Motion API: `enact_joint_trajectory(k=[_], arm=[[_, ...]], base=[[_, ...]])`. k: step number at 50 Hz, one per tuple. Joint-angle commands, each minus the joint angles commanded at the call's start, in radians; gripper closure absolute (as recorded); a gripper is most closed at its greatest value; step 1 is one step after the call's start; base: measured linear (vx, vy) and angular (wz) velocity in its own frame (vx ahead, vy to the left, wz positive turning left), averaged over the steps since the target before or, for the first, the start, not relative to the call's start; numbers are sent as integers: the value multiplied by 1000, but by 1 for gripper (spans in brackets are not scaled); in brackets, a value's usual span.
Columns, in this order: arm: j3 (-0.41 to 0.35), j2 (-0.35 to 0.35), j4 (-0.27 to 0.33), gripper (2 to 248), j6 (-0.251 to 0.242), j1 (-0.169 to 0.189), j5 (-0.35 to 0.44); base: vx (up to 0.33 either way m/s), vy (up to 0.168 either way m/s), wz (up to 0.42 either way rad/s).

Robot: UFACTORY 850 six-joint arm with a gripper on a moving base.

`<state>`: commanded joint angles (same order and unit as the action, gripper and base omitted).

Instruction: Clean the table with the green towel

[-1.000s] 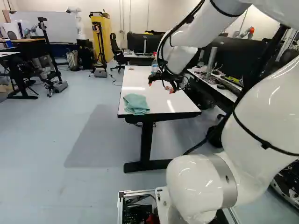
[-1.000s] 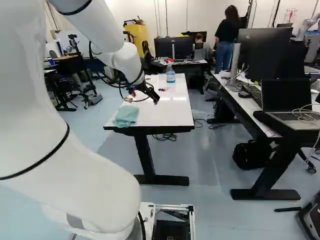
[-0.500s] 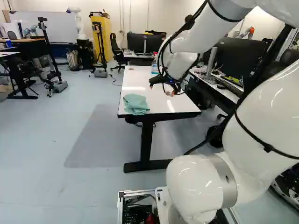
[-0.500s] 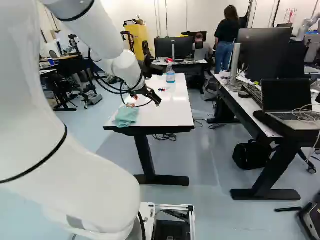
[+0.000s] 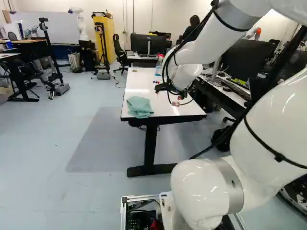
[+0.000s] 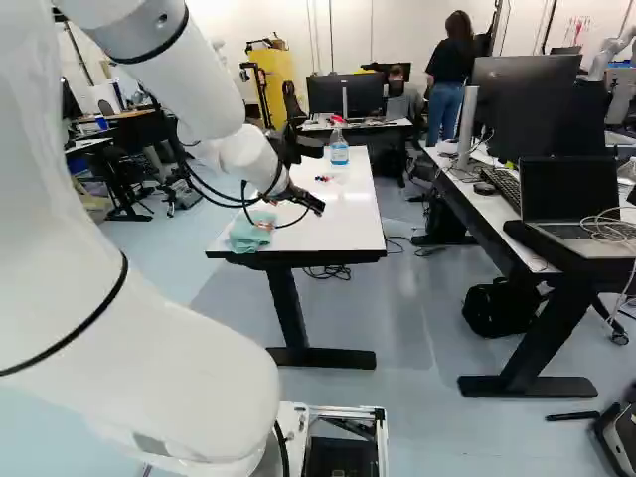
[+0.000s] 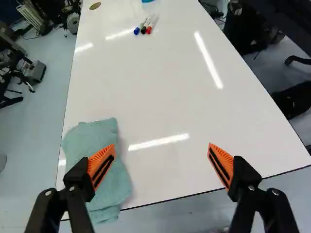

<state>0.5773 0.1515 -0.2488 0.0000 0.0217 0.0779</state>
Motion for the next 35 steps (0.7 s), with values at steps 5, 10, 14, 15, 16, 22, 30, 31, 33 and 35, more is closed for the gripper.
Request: enact_joint_trajectory(k=[5,10,14,15,16,22,30,31,33,35], arm=[[-29,8,15,3,0,-1,48],[-62,16,31,3,0,-3,100],[-88,23,45,3,0,-4,143],[-95,25,48,3,0,-4,153],[-101,26,51,3,0,-4,164],[-143,37,73,3,0,-6,232],[-196,51,100,3,0,-9,318],[-204,53,103,3,0,-9,330],[-215,56,109,3,0,-10,349],[-227,59,115,3,0,-10,368]], base=[[0,0,0],[0,0,0],[0,0,0],[0,0,0],[0,0,0],[0,0,0],[0,0,0],[0,0,0],[0,0,0],[0,0,0]])
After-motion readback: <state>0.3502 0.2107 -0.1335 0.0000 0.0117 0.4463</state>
